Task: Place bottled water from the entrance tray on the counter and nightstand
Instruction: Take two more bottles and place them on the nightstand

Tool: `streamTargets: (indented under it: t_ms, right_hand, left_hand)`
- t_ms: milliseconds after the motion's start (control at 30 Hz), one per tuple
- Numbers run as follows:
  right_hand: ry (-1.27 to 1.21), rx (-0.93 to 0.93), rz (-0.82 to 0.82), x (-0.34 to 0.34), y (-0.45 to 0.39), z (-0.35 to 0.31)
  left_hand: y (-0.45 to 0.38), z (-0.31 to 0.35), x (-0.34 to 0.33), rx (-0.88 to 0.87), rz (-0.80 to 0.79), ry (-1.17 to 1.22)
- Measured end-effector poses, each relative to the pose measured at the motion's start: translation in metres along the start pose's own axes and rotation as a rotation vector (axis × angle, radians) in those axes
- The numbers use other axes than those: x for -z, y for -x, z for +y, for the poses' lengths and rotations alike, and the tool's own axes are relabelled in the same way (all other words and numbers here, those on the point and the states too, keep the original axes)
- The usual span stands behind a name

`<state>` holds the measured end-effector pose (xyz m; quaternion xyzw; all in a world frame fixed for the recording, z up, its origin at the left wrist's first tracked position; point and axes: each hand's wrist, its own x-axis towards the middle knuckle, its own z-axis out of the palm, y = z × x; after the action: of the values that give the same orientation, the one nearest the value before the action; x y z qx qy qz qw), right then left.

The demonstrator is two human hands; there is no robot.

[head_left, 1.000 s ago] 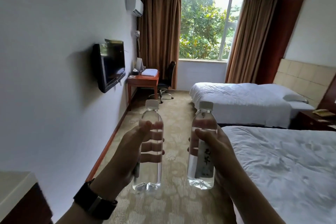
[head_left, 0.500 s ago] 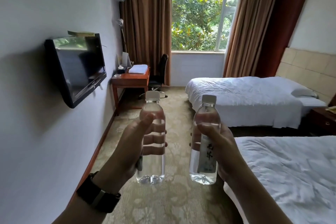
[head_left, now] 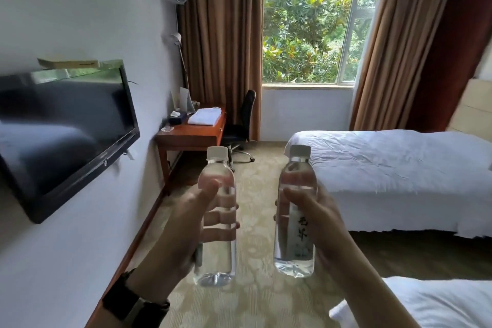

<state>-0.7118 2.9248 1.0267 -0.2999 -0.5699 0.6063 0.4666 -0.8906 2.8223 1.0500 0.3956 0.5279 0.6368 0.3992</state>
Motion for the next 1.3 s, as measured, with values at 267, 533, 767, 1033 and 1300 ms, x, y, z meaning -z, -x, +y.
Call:
streamTargets:
  t_ms: [267,533,767,1033,1300]
  right_hand:
    - [-0.018,0.009,0.041,0.016,-0.224,0.047]
    - [-0.004,0.009,0.089,0.010,-0.457,0.069]
    - [0.003,0.018,0.184,0.053,-0.580,0.075]
    - [0.025,0.080,0.325,0.163,-0.656,0.070]
    - [0.189,0.122,0.660,0.312,-0.653,0.043]
  left_hand:
    - [-0.247,-0.036,0.015,0.001,0.030,0.042]
    - [-0.499,-0.041,0.021,0.029,-0.058,0.045]
    - [-0.644,-0.053,-0.016,0.098,-0.178,0.182]
    - [-0.754,-0.082,-0.125,0.100,-0.469,0.229]
    - [-0.826,-0.119,-0.316,0.431,-0.911,0.512]
